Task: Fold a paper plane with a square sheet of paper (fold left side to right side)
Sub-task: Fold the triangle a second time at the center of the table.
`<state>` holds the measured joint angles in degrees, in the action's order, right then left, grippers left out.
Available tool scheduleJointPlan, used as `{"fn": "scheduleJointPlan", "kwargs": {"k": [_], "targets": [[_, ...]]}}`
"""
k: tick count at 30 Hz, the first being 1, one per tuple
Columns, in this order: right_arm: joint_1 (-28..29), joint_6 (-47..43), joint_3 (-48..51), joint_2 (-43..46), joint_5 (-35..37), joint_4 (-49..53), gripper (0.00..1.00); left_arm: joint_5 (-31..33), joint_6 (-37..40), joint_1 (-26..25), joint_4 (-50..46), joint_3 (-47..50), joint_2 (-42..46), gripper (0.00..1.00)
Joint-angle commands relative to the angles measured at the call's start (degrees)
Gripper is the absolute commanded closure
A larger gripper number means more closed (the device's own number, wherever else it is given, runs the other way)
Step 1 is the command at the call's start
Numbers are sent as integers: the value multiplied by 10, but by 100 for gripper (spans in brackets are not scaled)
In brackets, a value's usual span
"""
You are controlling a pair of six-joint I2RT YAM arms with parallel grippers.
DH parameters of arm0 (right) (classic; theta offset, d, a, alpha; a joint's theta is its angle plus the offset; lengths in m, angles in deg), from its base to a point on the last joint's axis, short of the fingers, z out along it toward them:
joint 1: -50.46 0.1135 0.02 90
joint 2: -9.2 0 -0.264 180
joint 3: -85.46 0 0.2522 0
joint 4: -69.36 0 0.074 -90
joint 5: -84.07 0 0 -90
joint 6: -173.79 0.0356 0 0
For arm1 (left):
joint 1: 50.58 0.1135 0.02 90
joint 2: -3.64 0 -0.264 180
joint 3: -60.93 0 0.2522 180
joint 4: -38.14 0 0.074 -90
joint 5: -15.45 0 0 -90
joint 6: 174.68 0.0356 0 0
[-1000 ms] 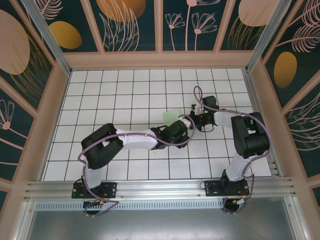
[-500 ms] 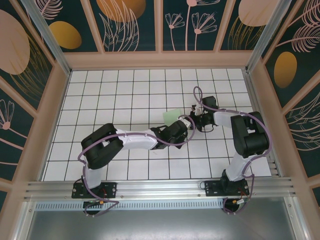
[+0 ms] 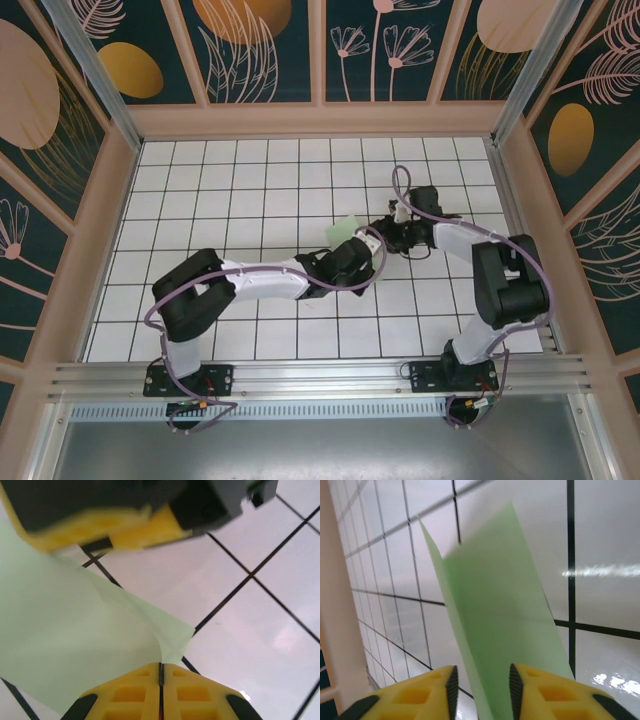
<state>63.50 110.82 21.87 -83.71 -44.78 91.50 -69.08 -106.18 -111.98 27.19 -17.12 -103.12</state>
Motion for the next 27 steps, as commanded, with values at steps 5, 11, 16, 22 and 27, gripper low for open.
{"fn": "scheduleJointPlan", "kwargs": {"k": [5, 11, 16, 22, 27], "targets": [[-21, -6, 46, 102, 68, 19, 59, -100, -31, 39, 68, 39, 32, 91], [-20, -1, 96, 101, 44, 13, 82, -144, -42, 68, 104, 68, 37, 89], [-5, 7, 119, 73, 25, -14, 91, -167, -47, 80, 127, 82, 38, 89], [24, 15, 116, 31, 33, -32, 92, -181, -44, 83, 122, 73, 29, 87], [43, 19, 110, 5, 46, -32, 92, -173, -45, 86, 118, 71, 28, 86]]}}
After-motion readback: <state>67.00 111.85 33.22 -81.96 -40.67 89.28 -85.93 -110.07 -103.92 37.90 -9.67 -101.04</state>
